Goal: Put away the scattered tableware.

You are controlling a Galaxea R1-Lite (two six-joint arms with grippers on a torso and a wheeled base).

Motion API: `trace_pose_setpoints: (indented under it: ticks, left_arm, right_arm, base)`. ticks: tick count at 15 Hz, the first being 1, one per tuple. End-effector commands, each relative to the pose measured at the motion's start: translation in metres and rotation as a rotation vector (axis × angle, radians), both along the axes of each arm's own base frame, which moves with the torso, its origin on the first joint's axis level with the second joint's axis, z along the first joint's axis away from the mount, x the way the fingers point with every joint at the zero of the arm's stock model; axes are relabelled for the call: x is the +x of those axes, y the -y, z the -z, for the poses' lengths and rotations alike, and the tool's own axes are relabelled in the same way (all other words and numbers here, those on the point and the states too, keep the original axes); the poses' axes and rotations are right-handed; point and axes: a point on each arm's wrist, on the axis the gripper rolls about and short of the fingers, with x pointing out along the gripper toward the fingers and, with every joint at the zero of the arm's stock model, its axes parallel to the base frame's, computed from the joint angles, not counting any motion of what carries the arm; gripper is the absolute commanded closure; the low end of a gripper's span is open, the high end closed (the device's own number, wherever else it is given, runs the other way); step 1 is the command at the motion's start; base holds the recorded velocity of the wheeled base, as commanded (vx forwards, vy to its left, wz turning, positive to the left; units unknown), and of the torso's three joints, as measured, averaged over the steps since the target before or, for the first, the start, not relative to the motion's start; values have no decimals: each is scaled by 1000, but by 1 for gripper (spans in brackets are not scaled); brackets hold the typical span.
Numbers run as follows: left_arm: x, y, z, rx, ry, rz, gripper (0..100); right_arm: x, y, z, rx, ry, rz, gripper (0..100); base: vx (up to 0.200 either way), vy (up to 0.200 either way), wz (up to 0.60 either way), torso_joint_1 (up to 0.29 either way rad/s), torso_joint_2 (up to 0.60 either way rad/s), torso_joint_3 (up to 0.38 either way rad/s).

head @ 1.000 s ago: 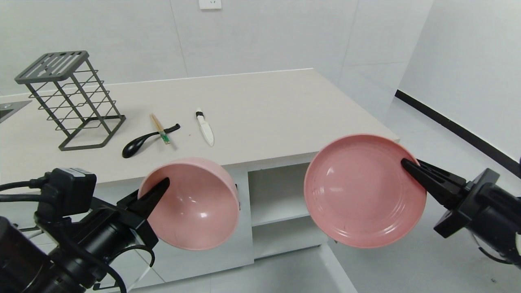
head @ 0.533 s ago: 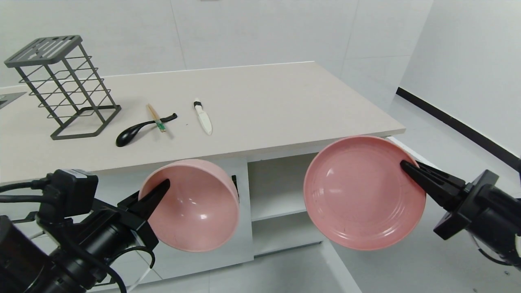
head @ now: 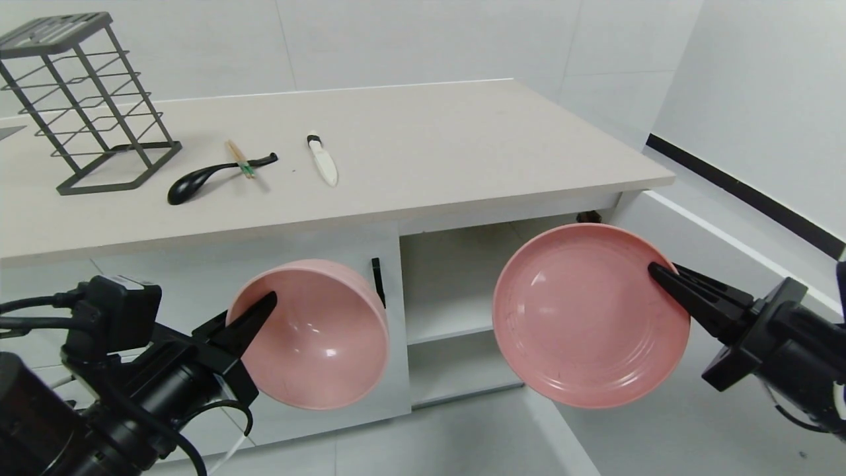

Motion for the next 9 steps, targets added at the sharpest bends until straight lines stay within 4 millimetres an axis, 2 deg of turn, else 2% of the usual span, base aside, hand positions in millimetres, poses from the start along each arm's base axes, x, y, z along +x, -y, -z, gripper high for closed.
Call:
trace_pose_setpoints:
  ticks: [1,9]
  left_arm:
    - [0,0,0,-1,0,0,100]
    - [0,0,0,-11,-3,2,100]
  right_arm:
    - [0,0,1,-2,-4,0,100]
    - [1,0,4,-9,-21,0,100]
  base:
    - [0,0,0,-246,442,188]
    - [0,0,0,-241,343,125]
